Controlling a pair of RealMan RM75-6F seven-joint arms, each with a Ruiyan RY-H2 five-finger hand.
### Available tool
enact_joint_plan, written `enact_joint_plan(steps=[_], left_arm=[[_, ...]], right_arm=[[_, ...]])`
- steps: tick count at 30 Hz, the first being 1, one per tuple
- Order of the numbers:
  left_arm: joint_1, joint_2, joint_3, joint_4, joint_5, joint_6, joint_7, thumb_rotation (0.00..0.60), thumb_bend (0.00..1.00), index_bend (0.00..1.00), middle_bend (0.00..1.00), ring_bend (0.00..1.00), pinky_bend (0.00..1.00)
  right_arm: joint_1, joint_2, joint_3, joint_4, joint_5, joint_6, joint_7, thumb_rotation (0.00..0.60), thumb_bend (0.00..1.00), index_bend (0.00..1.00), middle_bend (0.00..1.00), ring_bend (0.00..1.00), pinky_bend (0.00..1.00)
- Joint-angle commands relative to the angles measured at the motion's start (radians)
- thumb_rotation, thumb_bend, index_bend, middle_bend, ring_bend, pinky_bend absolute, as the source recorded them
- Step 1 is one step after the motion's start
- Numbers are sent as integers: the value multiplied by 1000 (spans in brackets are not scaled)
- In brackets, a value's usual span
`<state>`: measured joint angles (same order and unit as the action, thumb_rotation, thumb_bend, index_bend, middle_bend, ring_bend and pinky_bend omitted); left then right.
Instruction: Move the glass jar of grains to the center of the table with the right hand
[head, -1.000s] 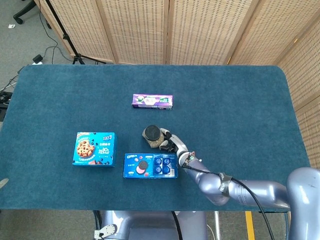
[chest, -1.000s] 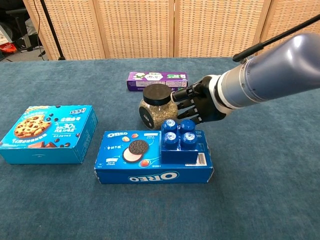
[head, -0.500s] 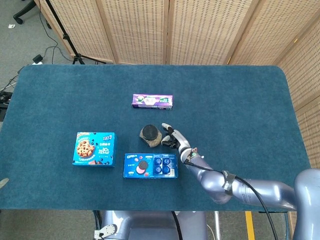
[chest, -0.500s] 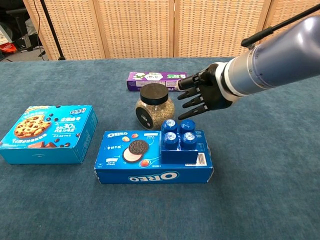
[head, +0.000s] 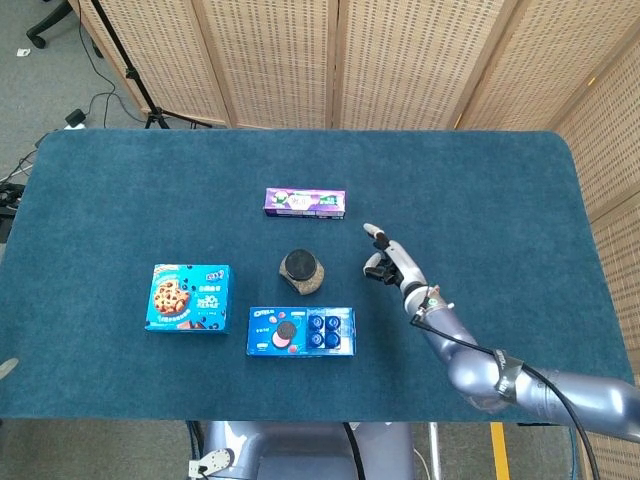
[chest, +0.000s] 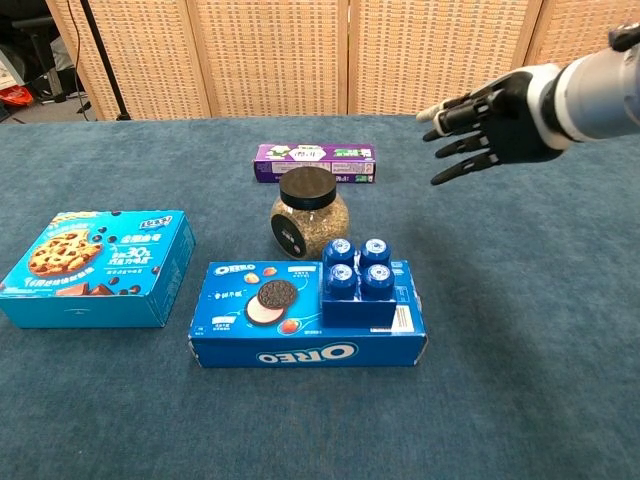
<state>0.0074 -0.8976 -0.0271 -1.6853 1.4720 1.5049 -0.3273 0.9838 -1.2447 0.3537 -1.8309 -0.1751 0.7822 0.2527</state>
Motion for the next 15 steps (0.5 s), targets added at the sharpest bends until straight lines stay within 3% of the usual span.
enact_joint_plan(steps=[1,2,4,6,11,15], left_arm=[[4,-3,2,-2,10,12,12,600,0,0,0,0,0],[6,-6,3,-4,16,20,22,600,0,0,0,0,0],[9,-11,5,-7,21,28,35,600,0,0,0,0,0],[11,-15,6,-9,27,33,45,600,0,0,0,0,0],[16,-20,8,-5,51,57,43,600,0,0,0,0,0],[20,-34,9,-2,58,70,74,600,0,0,0,0,0]], right_arm=[[-201,153,-47,-82,-460,115,-42,600,244,0,0,0,174],[-268,182,-81,-77,-641,189,-56,600,96,0,0,0,167],[-348,182,-124,-45,-861,289,-29,600,10,0,0,0,143],[-408,171,-164,24,-1034,395,-22,600,0,0,0,0,105],[-525,122,-232,197,-1276,642,-73,600,0,0,0,0,66],[-590,82,-265,280,-1350,751,-148,600,0,0,0,0,28]])
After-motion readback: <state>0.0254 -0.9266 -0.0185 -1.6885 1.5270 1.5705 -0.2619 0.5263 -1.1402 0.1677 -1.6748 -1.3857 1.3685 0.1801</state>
